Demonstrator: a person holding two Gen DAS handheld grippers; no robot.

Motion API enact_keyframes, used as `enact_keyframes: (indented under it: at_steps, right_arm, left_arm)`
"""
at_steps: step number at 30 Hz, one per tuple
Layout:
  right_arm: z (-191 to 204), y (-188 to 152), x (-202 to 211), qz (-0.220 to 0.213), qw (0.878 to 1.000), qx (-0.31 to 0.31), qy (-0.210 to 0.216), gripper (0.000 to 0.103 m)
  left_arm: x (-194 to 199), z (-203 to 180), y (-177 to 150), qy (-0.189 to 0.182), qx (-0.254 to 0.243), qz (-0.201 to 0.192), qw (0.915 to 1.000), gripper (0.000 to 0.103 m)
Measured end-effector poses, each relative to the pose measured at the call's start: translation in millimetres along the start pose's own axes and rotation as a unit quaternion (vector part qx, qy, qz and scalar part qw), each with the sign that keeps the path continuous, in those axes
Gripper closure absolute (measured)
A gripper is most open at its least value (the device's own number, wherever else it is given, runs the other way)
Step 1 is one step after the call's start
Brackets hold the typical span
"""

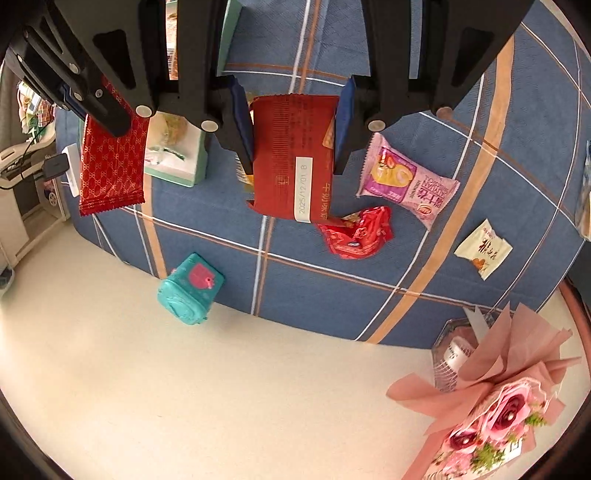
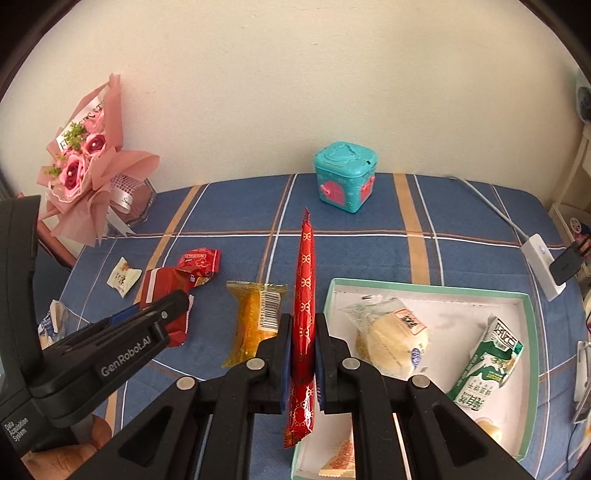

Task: Organize snacks
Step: 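Carry the red pack with the left tool while the right tool carries the stick pack to the tray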

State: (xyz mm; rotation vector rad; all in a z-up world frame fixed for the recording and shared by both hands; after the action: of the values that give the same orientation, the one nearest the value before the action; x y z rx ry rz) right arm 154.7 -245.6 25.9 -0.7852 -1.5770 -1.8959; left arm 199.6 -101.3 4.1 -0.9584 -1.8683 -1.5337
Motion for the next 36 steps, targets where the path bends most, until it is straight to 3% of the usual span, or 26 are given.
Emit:
enact_keyframes:
  at_steps: [10,24,36]
  right_arm:
    - [-56,4,13,-0.005,0.999,-0.049,-0.024,0.092]
    - [-150,-2,28,-0.005,0.987,-0.138,-0.082,0.092]
    - [-170,-4,34,-0.006,0.984,-0.153,-0.088,0.092]
  left_arm:
    - [6,-47,-4,-0.042,-0.030,-0.002,0.9987,0.062]
    - [8,-136,-27,-0.085,-0.131,0.014,0.9876,0.062]
    - [6,-180,-50,-0.101,-0.194,0.033,0.9753,0.062]
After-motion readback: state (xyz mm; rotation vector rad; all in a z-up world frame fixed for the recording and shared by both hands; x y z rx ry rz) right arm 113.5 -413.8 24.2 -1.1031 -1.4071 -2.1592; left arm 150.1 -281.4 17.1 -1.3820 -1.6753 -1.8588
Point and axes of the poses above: each gripper's, at about its wrist camera, not at the fingertips, and x roughly against the way its jaws point, z to its left, y to its top, the point moved 3 cm from there along -x, roughly the way its jaws point, and after that the axes turned 8 degrees about -z, right-handed, at the moved point
